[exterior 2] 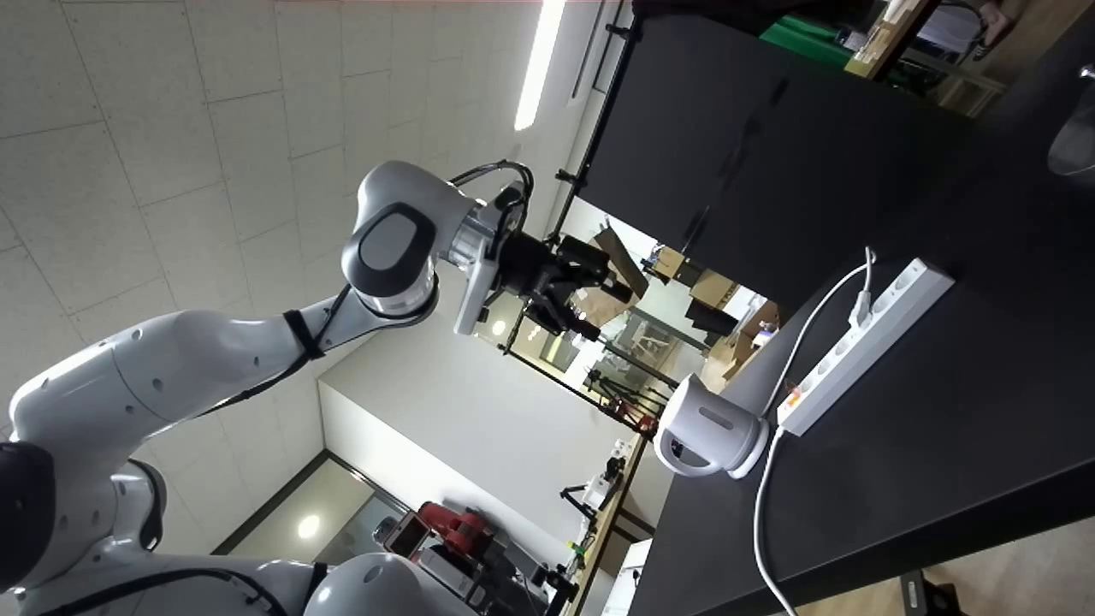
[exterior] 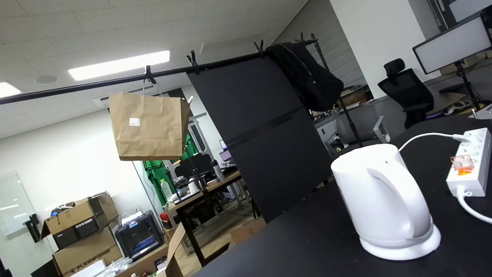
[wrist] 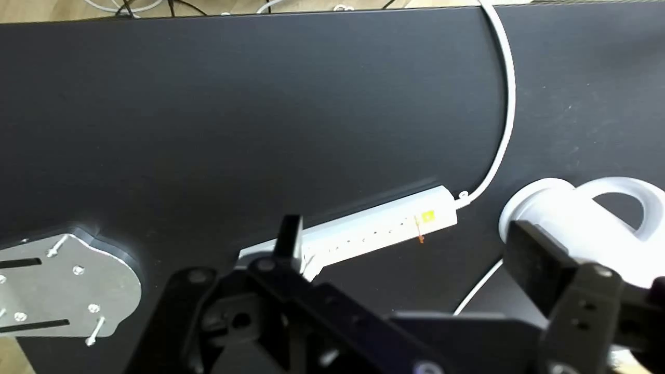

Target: Turn off the switch on the extension cord

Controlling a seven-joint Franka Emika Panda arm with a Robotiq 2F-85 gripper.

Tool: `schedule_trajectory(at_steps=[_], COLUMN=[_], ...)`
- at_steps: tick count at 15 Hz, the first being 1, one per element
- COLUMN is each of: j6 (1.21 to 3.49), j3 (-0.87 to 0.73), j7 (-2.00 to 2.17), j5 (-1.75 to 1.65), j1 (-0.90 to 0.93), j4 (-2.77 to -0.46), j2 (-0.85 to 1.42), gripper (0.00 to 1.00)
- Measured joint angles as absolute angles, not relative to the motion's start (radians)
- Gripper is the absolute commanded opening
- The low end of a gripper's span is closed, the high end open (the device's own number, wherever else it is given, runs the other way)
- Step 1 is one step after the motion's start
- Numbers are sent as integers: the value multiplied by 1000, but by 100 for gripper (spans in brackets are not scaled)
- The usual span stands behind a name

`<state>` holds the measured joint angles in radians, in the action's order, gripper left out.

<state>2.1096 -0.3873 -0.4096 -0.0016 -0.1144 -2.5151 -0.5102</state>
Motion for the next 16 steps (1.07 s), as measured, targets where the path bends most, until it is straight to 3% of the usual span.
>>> schedule_trajectory(at_steps=[7,9,16], j6=[2315,2392,2534], j3=[-291,-260,-165], j7=[-438,-438,-430], j5=[-2,-3,-18], j1=[-77,-62,-52], j4=[-2507,-2499,-2423], j2=[-389,-325,-118], gripper=[100,74,27])
